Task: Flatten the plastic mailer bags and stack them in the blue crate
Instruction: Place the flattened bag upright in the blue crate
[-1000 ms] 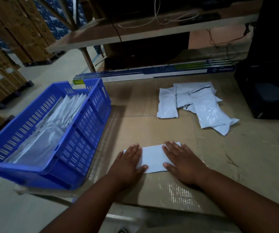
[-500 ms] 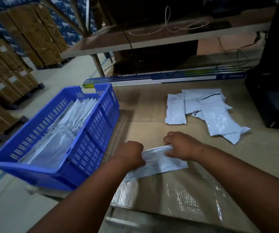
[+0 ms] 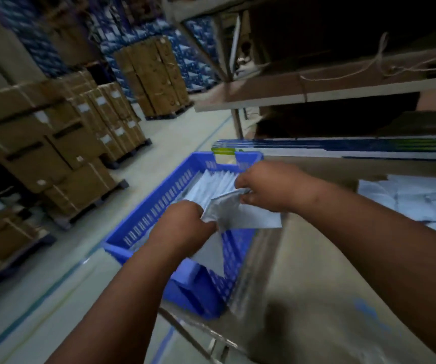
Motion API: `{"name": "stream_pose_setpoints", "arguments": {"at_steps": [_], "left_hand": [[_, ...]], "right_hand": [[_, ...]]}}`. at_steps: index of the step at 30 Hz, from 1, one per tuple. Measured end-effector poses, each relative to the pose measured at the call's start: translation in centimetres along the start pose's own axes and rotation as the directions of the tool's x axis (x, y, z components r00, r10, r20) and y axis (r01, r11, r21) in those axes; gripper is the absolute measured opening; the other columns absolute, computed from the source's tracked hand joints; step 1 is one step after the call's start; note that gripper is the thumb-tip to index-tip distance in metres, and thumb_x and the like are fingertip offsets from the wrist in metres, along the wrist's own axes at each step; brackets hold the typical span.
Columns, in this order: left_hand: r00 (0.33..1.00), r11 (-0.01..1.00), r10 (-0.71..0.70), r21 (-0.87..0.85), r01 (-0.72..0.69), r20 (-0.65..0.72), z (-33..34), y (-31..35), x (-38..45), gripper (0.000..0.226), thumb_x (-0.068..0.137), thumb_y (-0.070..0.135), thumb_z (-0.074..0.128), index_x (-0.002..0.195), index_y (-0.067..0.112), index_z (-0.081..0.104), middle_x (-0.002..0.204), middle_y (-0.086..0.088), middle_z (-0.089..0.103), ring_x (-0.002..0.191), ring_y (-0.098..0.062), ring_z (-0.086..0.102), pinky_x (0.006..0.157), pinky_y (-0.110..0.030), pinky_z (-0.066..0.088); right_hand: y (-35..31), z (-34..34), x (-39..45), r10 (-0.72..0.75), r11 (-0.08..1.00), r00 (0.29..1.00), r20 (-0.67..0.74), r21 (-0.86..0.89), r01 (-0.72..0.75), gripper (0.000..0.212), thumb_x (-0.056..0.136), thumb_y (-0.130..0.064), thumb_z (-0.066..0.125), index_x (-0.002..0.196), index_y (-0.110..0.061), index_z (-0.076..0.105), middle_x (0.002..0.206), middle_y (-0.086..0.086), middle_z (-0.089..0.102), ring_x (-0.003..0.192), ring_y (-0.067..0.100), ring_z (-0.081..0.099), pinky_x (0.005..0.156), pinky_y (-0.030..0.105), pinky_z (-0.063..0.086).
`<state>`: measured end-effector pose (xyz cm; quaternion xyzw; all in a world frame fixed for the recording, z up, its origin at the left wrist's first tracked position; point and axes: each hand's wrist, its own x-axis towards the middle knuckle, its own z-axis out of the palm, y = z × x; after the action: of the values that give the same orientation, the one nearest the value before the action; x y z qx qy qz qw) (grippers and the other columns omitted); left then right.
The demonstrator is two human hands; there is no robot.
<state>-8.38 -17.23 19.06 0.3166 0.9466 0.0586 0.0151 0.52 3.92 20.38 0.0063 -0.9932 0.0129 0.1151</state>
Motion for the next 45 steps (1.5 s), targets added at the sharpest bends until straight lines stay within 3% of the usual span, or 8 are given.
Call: {"name": "stream_pose_setpoints", "arguments": {"at_steps": [7,16,22,25,28,30,38,45], "left_hand": [[0.988,0.988,-0.154,-0.022,0.153,-0.031,-1.4,-8.9,3.6,0.038,0.086,0.048,0.073,0.07,0.015,0.059,0.072,-0.003,0.056,0.076,-0.026,0.059,0.058,-0.035,0.033],[0.86,0.979,-0.124,0.2,0.026,0.495,2.1,-14.6,6.5,0.043,0.077,0.047,0.089,0.096,0.011,0.076,0.065,0.001,0.061,0.084,-0.025,0.072,0.075,-0.032,0.054],[0.786,0.987,-0.044,0.151,-0.063,0.616,5.6,-16.6,7.8,0.037,0.09,0.034,0.081,0.121,0.016,0.073,0.128,-0.005,0.071,0.111,-0.028,0.067,0.102,-0.041,0.054],[0.957,0.975,0.212,-0.103,-0.195,0.196,6.5,-18.1,5.4,0.012,0.101,0.014,0.066,0.092,0.01,0.058,0.102,-0.008,0.061,0.096,-0.022,0.059,0.093,-0.032,0.049],[0.791,0.986,-0.002,0.134,-0.101,0.611,5.3,-18.6,7.9,0.021,0.097,0.031,0.073,0.085,0.021,0.059,0.091,0.001,0.059,0.11,-0.023,0.066,0.101,-0.041,0.054],[0.709,0.96,-0.177,0.279,-0.029,0.682,5.2,-18.2,10.6,0.033,0.091,0.044,0.077,0.116,0.024,0.067,0.117,0.002,0.067,0.125,-0.027,0.064,0.104,-0.048,0.053],[0.774,0.913,-0.195,0.401,-0.081,0.602,7.2,-18.6,11.5,0.058,0.095,0.041,0.069,0.148,0.03,0.052,0.149,0.003,0.054,0.134,-0.033,0.056,0.087,-0.047,0.047],[0.769,0.866,-0.315,0.5,-0.008,0.557,7.9,-18.7,11.5,0.051,0.1,0.042,0.061,0.148,0.025,0.056,0.144,0.004,0.058,0.134,-0.028,0.058,0.084,-0.042,0.044]], "right_hand": [[-5.1,0.9,12.9,-0.114,0.99,0.985,0.131,-0.068,0.123,0.013,0.091,-0.037,0.065,0.084,-0.033,0.055,0.086,-0.007,0.056,0.089,0.022,0.06,0.065,0.032,0.038],[-8.9,10.4,22.1,-0.191,0.961,0.729,0.657,-0.026,0.275,0.023,0.089,-0.036,0.081,0.099,-0.022,0.066,0.075,-0.008,0.053,0.083,0.02,0.053,0.073,0.031,0.041],[-11.8,17.2,23.9,-0.189,0.895,0.545,0.817,-0.085,0.438,0.036,0.09,-0.03,0.081,0.123,-0.019,0.072,0.078,-0.009,0.056,0.084,0.022,0.056,0.078,0.032,0.042],[-13.1,18.4,24.4,-0.202,0.865,0.648,0.734,-0.178,0.47,0.028,0.097,-0.024,0.066,0.125,-0.022,0.07,0.104,0.002,0.07,0.087,0.025,0.063,0.076,0.032,0.047],[-13.1,19.7,25.3,-0.235,0.81,0.741,0.629,-0.294,0.507,0.025,0.099,-0.024,0.056,0.117,-0.025,0.073,0.116,0.003,0.073,0.106,0.03,0.069,0.085,0.037,0.054],[-12.7,19.9,26.0,-0.289,0.784,0.758,0.584,-0.31,0.538,0.026,0.097,-0.024,0.06,0.118,-0.031,0.074,0.115,0.001,0.072,0.105,0.03,0.069,0.076,0.038,0.053],[-11.7,20.2,26.8,-0.064,0.902,0.654,0.754,-0.236,0.361,0.043,0.087,-0.022,0.077,0.129,-0.03,0.068,0.117,0.002,0.069,0.094,0.026,0.064,0.083,0.034,0.053],[-12.9,19.7,27.3,-0.146,0.921,0.806,0.574,-0.22,0.323,0.034,0.088,-0.003,0.067,0.12,-0.017,0.067,0.119,0.008,0.068,0.11,0.032,0.065,0.085,0.038,0.05]]}}
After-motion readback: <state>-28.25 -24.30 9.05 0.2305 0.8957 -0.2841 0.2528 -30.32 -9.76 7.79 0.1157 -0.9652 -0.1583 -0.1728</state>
